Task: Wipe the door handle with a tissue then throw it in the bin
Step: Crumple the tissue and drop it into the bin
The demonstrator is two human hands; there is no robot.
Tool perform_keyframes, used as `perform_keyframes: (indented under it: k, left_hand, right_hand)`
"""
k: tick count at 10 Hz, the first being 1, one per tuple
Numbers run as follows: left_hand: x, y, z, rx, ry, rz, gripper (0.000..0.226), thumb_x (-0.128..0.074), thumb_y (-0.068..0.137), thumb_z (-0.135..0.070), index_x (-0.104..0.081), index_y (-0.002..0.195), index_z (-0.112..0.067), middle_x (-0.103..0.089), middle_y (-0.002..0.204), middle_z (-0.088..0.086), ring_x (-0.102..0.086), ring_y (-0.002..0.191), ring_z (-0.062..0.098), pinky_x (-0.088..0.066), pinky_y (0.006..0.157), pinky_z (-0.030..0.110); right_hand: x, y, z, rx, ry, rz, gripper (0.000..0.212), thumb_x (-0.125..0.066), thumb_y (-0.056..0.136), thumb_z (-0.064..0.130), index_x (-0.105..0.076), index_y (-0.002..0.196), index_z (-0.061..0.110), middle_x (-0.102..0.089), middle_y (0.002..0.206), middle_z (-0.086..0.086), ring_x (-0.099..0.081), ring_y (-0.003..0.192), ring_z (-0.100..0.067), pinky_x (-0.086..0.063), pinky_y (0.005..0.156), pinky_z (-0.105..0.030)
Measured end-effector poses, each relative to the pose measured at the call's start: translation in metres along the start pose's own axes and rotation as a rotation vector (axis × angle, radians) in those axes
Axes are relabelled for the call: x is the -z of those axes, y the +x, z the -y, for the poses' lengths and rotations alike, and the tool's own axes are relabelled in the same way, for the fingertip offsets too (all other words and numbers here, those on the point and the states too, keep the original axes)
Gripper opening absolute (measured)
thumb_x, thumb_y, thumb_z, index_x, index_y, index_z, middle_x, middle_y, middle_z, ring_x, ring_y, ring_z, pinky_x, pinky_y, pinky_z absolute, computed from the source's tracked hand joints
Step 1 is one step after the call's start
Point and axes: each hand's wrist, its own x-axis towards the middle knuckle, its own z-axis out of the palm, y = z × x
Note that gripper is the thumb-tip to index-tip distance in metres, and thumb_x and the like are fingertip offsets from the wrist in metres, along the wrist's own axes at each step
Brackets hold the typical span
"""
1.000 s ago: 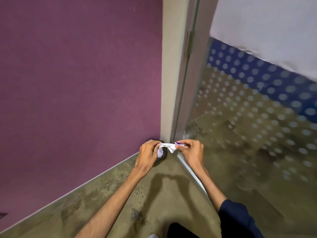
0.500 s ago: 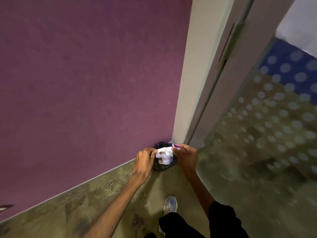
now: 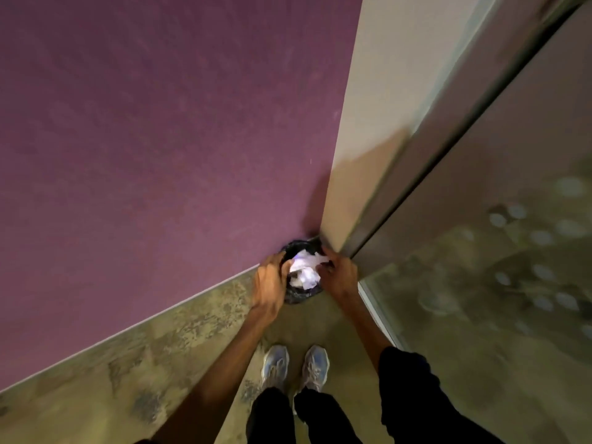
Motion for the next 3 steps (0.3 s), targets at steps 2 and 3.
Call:
perform_keyframes:
  k: [2,3]
  left_hand:
    - [-0.028,0.021,0.041,0.073,0.08,0.099,0.041,-0.051,0.101,-0.014,-0.051,0.141,-0.007,-0.054,0.143,0.016,-0.053,0.129,0.034,-0.043,0.109,0.045]
    - [-0.03,0.022,0.043,0.036,0.127,0.111,0.043,-0.048,0.103,-0.02,-0.046,0.146,-0.013,-0.047,0.151,0.01,-0.049,0.136,0.03,-0.041,0.112,0.047]
  right_hand:
    - [-0.026,0.033,-0.046,-0.054,-0.198,0.171,0.056,-0.061,0.088,0.014,-0.046,0.142,0.015,-0.057,0.137,-0.019,-0.052,0.126,-0.037,-0.037,0.103,-0.033]
    - [-0.036,0.033,-0.046,-0.058,-0.247,0.191,0.057,-0.06,0.091,0.019,-0.042,0.145,0.016,-0.054,0.141,-0.017,-0.051,0.128,-0.038,-0.04,0.102,-0.038]
